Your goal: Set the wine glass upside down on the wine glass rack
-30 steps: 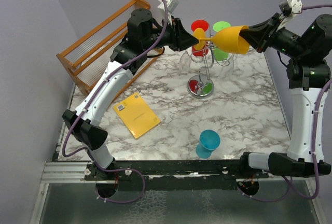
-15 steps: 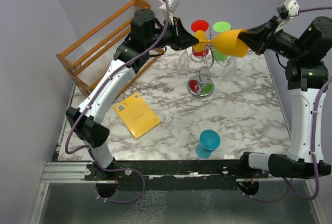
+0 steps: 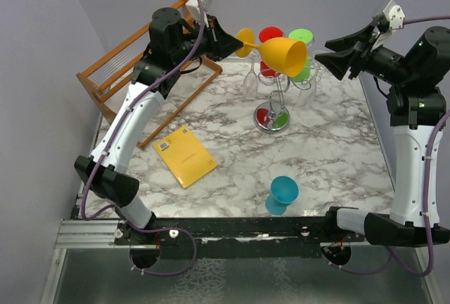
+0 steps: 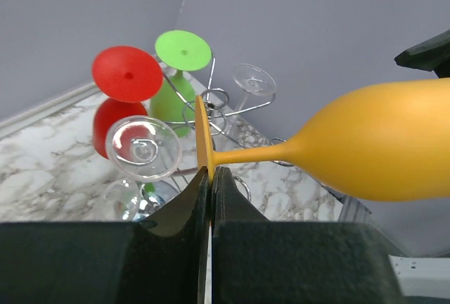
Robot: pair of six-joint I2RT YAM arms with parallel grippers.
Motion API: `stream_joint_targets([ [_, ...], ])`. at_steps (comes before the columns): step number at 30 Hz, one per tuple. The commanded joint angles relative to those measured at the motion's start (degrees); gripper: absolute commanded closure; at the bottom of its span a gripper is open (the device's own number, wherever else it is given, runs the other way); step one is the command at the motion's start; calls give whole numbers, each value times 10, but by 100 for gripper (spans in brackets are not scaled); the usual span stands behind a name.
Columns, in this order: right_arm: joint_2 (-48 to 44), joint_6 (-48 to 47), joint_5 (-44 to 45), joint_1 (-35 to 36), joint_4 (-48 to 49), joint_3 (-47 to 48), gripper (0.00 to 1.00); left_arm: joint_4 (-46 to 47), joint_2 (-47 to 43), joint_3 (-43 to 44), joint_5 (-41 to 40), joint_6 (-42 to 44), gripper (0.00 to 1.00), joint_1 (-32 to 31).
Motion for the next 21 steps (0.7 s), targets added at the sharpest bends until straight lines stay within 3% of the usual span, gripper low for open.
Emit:
stream_joint_targets([
  [1, -15, -27, 19, -2, -24, 10, 53, -1, -51, -1, -31, 49, 100, 22],
  [15, -29, -90, 129, -2, -73, 19, 49, -139, -107, 48, -84, 300, 100, 25],
  [21, -36, -97, 160, -3, -76, 9, 48, -207, -100, 104, -155, 435, 100, -36],
])
